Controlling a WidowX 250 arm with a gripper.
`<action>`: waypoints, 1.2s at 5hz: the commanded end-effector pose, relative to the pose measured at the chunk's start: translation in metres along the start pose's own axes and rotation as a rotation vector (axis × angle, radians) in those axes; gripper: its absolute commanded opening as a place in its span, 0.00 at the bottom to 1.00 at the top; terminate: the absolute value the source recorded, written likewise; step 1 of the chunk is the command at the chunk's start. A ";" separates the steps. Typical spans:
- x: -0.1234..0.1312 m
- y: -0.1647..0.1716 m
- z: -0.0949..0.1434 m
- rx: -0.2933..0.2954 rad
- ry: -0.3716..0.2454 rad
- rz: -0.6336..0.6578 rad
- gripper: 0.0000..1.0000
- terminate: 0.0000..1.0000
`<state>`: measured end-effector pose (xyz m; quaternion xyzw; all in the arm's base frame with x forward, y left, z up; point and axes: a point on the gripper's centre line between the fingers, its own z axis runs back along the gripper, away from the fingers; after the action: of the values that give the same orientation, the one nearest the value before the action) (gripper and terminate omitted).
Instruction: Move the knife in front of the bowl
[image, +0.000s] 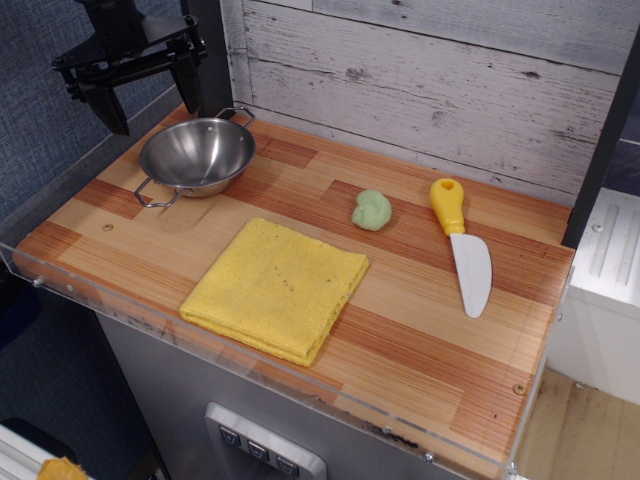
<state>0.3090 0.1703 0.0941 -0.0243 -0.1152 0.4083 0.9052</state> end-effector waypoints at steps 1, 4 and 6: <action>0.000 0.000 0.000 0.000 0.000 0.000 1.00 0.00; -0.047 -0.096 -0.006 -0.095 -0.009 -0.210 1.00 0.00; -0.071 -0.142 -0.030 -0.127 -0.011 -0.302 1.00 0.00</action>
<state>0.3715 0.0233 0.0535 -0.0602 -0.1220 0.2618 0.9555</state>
